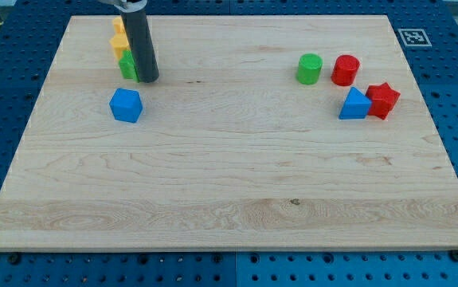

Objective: Push red star towards centre

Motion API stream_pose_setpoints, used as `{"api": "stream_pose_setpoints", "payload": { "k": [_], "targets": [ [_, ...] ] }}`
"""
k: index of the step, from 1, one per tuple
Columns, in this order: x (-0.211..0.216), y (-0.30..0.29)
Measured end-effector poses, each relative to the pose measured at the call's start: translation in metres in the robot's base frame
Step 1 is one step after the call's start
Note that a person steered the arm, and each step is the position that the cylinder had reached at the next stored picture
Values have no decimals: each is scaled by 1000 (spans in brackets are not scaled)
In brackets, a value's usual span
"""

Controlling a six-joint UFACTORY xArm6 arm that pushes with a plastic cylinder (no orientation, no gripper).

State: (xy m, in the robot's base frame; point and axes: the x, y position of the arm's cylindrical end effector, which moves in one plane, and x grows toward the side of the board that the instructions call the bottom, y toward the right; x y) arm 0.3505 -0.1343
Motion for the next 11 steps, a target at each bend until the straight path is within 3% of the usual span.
{"api": "stream_pose_setpoints", "payload": {
  "k": [1, 2, 4, 5, 6, 7, 11],
  "targets": [
    [4, 30],
    [4, 108],
    [-64, 229],
    [-80, 323],
    [-67, 387],
    [-39, 388],
    [-2, 306]
  ]
}}
